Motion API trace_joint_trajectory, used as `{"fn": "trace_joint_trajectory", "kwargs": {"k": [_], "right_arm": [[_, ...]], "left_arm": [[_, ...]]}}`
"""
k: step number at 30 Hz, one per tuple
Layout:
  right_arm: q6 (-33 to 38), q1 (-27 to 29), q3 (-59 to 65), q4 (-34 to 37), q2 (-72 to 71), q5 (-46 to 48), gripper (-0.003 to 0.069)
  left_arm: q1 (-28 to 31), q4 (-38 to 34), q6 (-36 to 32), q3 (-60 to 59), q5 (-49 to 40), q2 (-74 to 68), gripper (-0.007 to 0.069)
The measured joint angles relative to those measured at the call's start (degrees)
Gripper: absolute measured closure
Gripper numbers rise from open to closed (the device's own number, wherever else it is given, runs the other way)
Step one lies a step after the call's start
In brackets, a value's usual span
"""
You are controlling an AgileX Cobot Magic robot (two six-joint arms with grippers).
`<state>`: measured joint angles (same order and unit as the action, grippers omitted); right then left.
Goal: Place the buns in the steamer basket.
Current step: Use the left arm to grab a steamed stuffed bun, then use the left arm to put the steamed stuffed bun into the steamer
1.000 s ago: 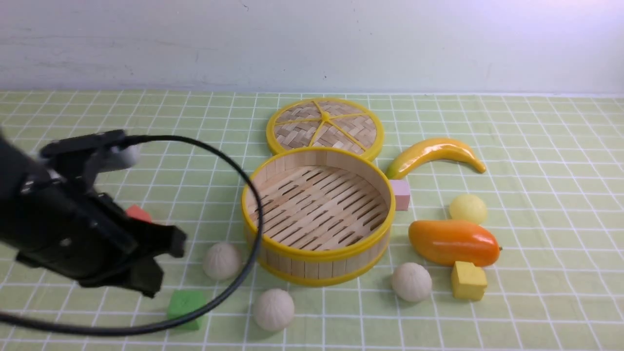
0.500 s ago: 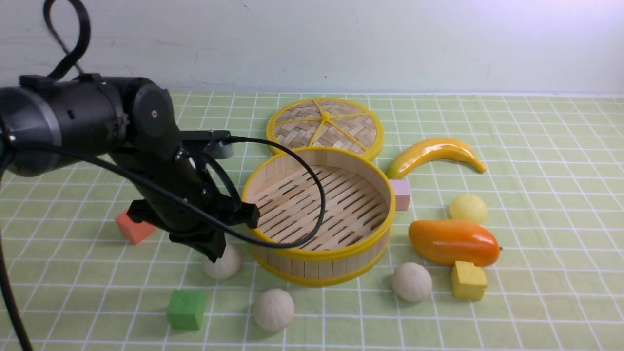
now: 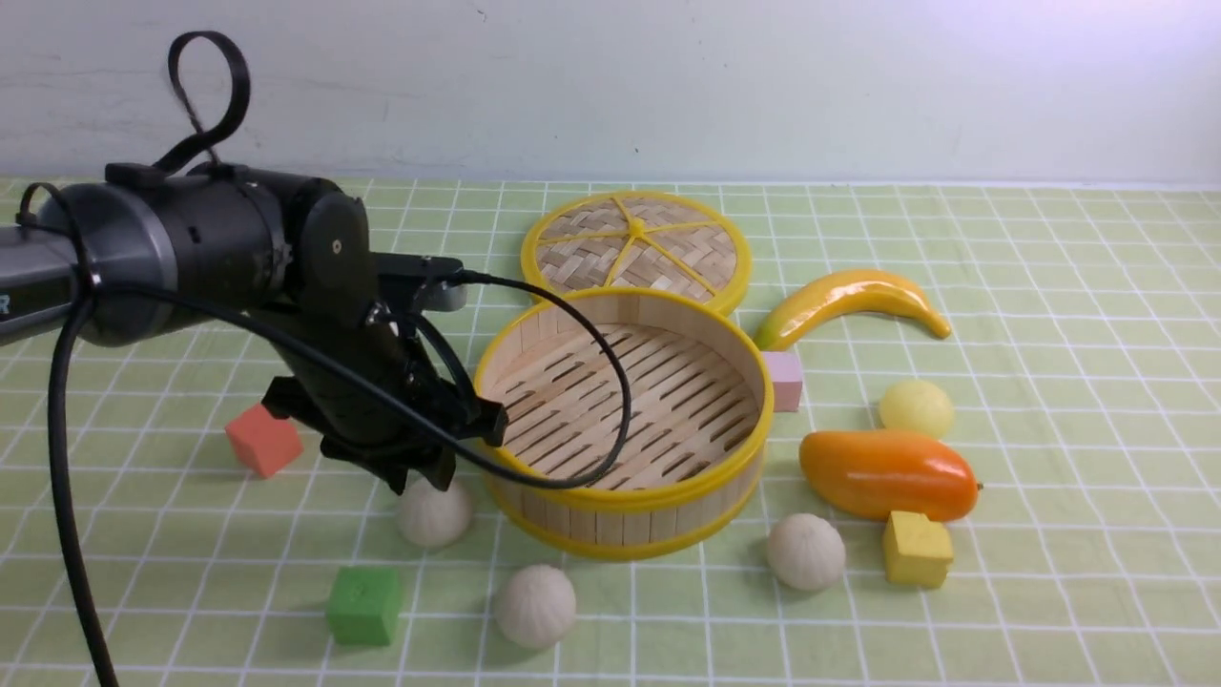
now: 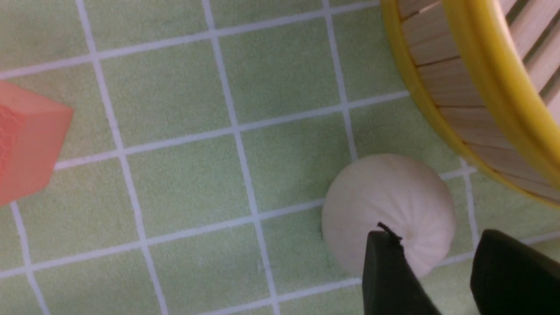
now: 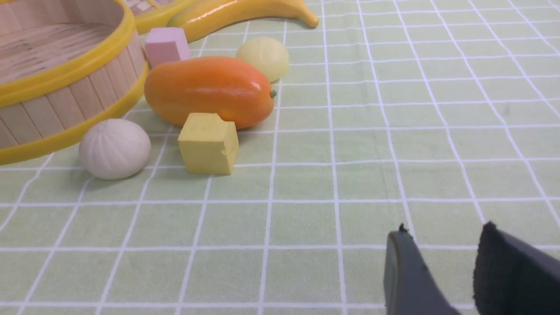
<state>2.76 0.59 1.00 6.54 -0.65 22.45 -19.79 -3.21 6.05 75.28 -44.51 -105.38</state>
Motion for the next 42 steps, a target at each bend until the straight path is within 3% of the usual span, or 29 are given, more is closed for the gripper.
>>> {"fn": "trace_joint_trajectory", "kwargs": {"k": [10,18,21,26,35,42], "right_arm": [[0.0,0.0,0.0,0.0,0.0,0.0,0.0419],[0.0,0.0,0.0,0.0,0.0,0.0,0.0419],[0.0,0.0,0.0,0.0,0.0,0.0,0.0419],[0.0,0.0,0.0,0.0,0.0,0.0,0.0419],[0.0,0.0,0.0,0.0,0.0,0.0,0.0419],[0.0,0.0,0.0,0.0,0.0,0.0,0.0419]], "left_arm": [[0.0,0.1,0.0,0.1,1.9,-2.3,0.035],[0.0,0.3,0.0,0.1,2.0,-3.6,0.0407],[0.0,0.3,0.0,0.1,1.5,-3.6,0.0456],[0.0,0.2,0.0,0.9,-2.2,-3.3,0.0631],[-4.0,0.2,-1.0,11.1,-10.8,5.4,0.0636],[-7.1,0.9,-2.0,21.6,-10.6,-1.5,0.0636]]}}
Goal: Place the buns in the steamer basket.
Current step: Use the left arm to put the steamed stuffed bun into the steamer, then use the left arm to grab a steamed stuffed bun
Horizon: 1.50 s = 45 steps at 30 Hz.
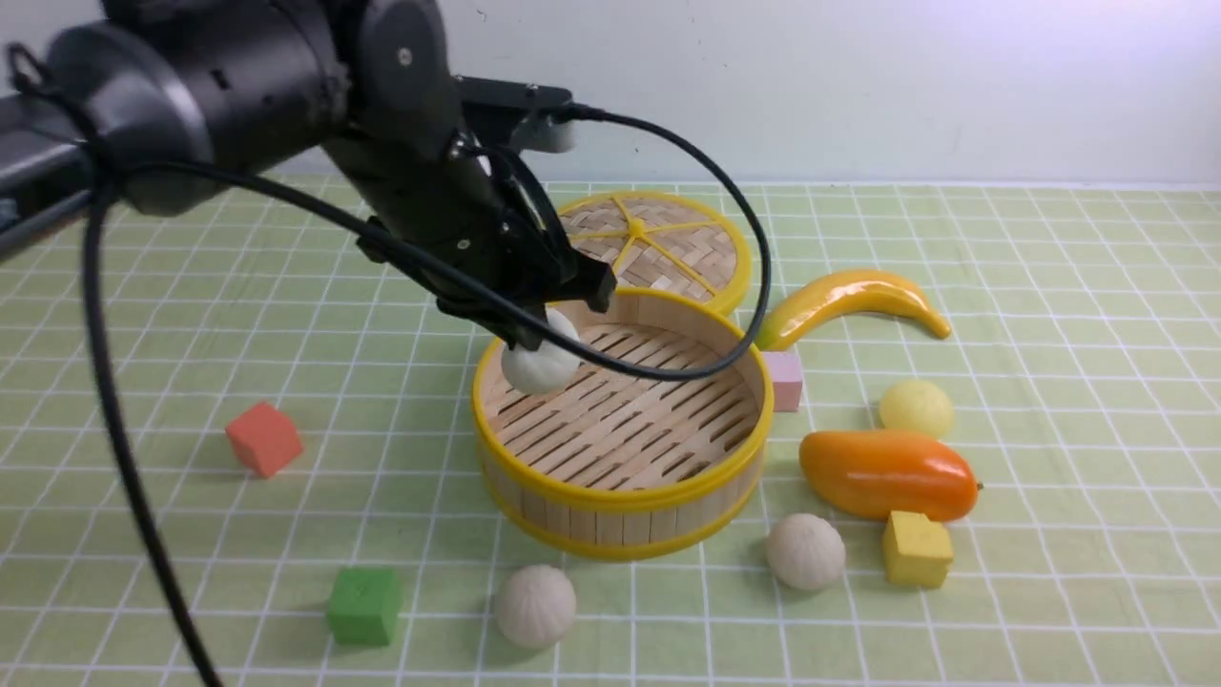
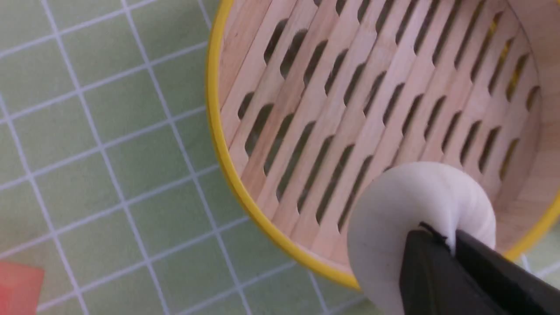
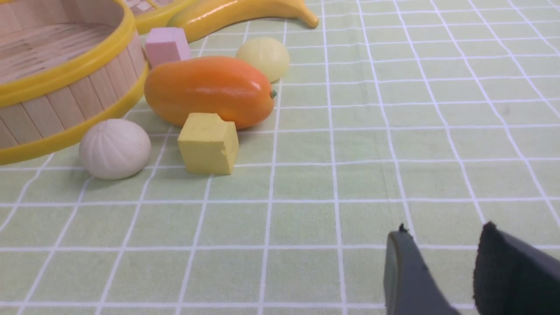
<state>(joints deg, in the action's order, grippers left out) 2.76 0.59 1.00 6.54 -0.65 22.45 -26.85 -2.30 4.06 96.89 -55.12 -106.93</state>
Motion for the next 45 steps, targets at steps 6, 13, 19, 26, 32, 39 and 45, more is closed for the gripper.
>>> {"fn": "trace_joint_trajectory", "kwargs": {"k": [6,13,19,26,32,39,45], "right_arm": [[0.0,0.0,0.0,0.0,0.0,0.0,0.0419],[0.0,0.0,0.0,0.0,0.0,0.0,0.0419],[0.0,0.0,0.0,0.0,0.0,0.0,0.0419],[0.0,0.0,0.0,0.0,0.0,0.0,0.0419],[0.0,0.0,0.0,0.0,0.0,0.0,0.0419],[0.0,0.0,0.0,0.0,0.0,0.0,0.0419],[0.0,0.0,0.0,0.0,0.0,0.0,0.0419]], "left_arm": [[0.2,3.8,0.2,6.6,-0.4,-11.7,0.0617],[0.2,4.3,0.2,10.7,-4.7,-16.4,0.0412],[0.2,2.8,2.7,12.2,-11.5,-8.9,0.0239],[-4.6,1.3,6.5,-2.8,-13.7,7.7,0.0463],[-11.4,-1.4,9.3,-25.3,-4.4,15.2,0.0638],[-11.2,-0.3,10.4,-29.9,5.4,14.2,0.0562],[-11.2,1.8,10.6,-30.0,9.7,10.0,0.0415]]}}
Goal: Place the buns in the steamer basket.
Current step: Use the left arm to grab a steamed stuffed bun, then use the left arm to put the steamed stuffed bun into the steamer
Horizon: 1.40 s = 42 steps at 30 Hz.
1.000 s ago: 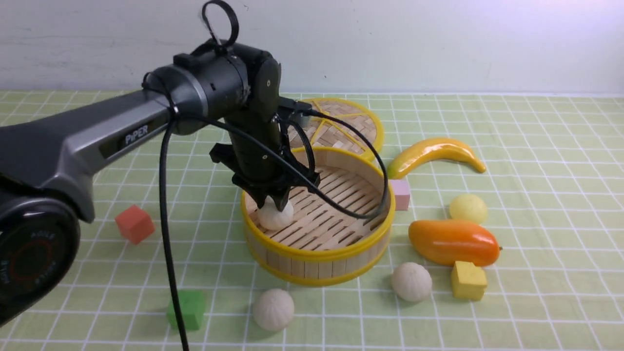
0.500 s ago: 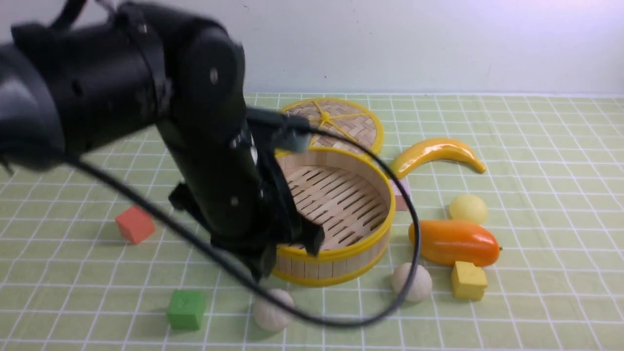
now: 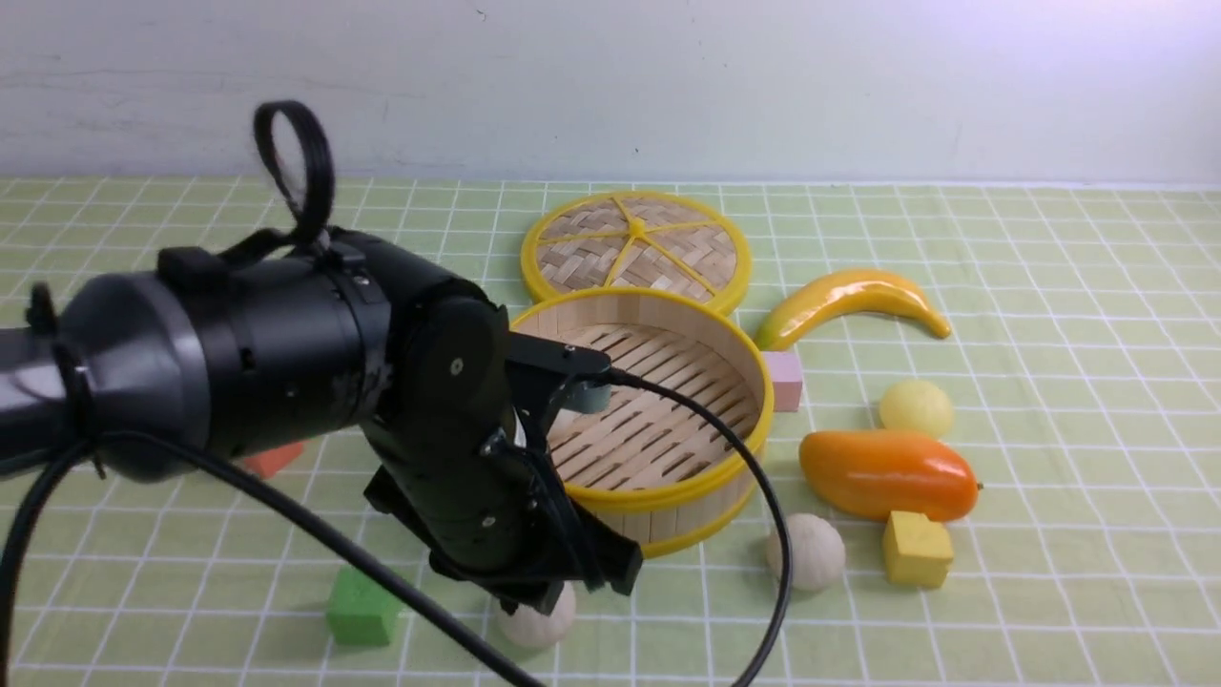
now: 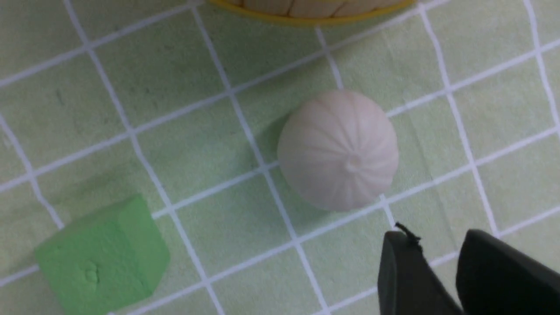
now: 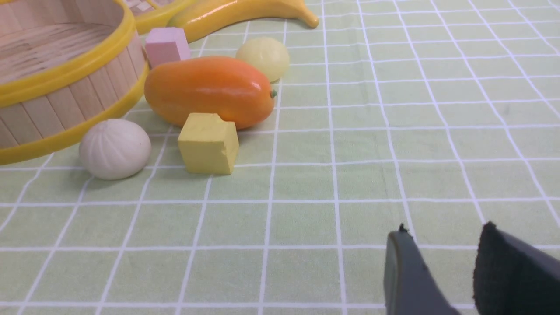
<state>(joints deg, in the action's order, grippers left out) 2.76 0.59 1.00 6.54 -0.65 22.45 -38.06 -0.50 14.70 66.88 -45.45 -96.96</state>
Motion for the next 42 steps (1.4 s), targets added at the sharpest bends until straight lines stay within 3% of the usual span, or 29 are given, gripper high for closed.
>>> {"fn": "trace_joint_trajectory", "kwargs": {"k": [5,22,30,33,42], "right_arm": [[0.0,0.0,0.0,0.0,0.0,0.0,0.0419],[0.0,0.0,0.0,0.0,0.0,0.0,0.0419],[0.0,0.0,0.0,0.0,0.0,0.0,0.0419],[0.0,0.0,0.0,0.0,0.0,0.0,0.0419],[0.0,0.0,0.0,0.0,0.0,0.0,0.0419]], "left_arm": [[0.8,1.6,0.9,0.0,3.1,-2.6,0.0372],[2.0,1.8,1.3,0.0,8.0,-5.8,0.0382],[2.0,1.8,1.3,0.0,5.8,-6.6,0.0508],[2.0,1.9,1.3,0.0,4.9,-6.3,0.0629],[1.8,0.5,0.7,6.0,-4.1,1.7,0.0638]]}}
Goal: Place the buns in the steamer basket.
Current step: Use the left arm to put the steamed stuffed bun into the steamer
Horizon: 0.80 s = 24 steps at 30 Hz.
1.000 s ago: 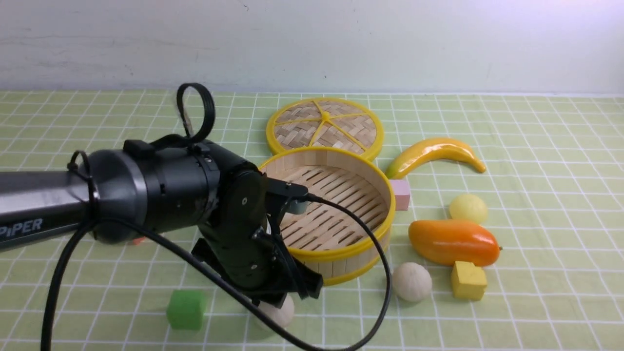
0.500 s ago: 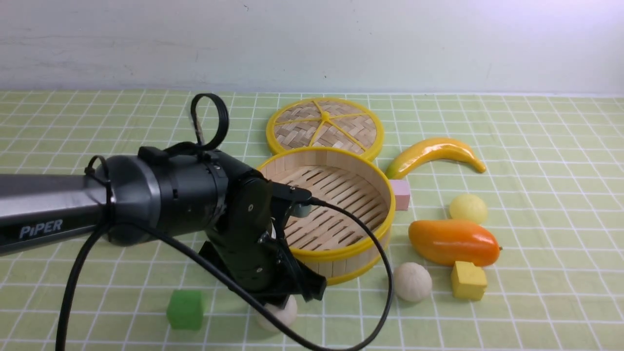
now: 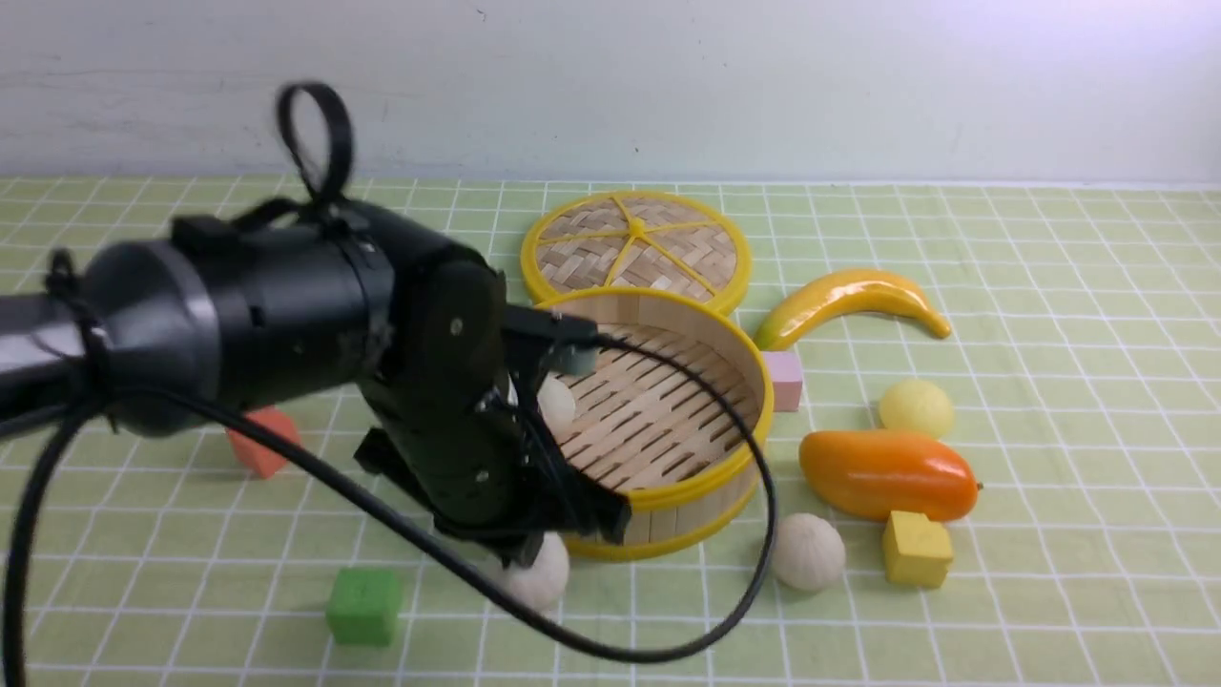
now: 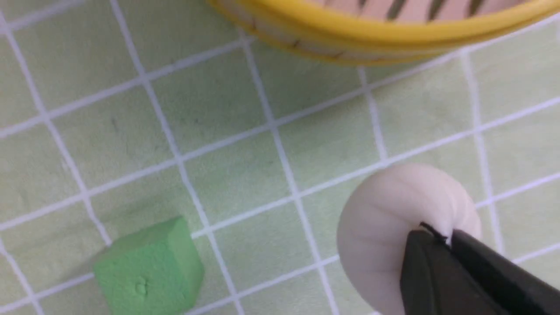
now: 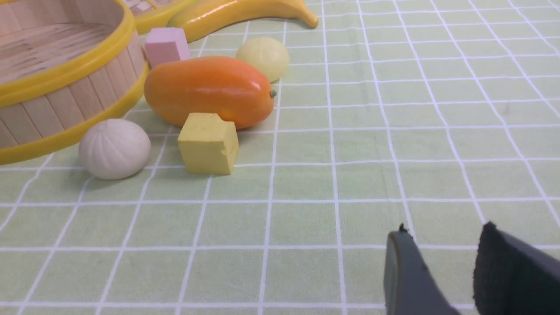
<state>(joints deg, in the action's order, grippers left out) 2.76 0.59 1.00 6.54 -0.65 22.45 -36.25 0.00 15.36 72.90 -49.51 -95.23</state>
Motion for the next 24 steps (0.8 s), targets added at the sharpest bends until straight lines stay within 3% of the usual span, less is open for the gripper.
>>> {"fn": "trace_joint_trajectory", "kwargs": {"k": [4,13,21,22,23,24], "right_arm": [[0.0,0.0,0.0,0.0,0.0,0.0,0.0419],[0.0,0.0,0.0,0.0,0.0,0.0,0.0419],[0.0,0.0,0.0,0.0,0.0,0.0,0.0419],[0.0,0.0,0.0,0.0,0.0,0.0,0.0419],[0.0,0.0,0.0,0.0,0.0,0.0,0.0419],[0.0,0.0,0.0,0.0,0.0,0.0,0.0419]], "left_arm": [[-0.1,-0.7,-1.4,6.3,-0.3,0.3,0.0638],[0.1,0.0,-5.0,23.2,0.9,-17.4,0.061],[0.4,2.0,-5.0,32.1,-6.4,-26.1,0.0366],[0.4,2.0,-5.0,33.3,-7.9,-26.0,0.0293],[0.4,2.0,-5.0,33.6,-8.1,-26.0,0.0284],[0.4,2.0,-5.0,34.6,-9.6,-25.2,0.0228]]}}
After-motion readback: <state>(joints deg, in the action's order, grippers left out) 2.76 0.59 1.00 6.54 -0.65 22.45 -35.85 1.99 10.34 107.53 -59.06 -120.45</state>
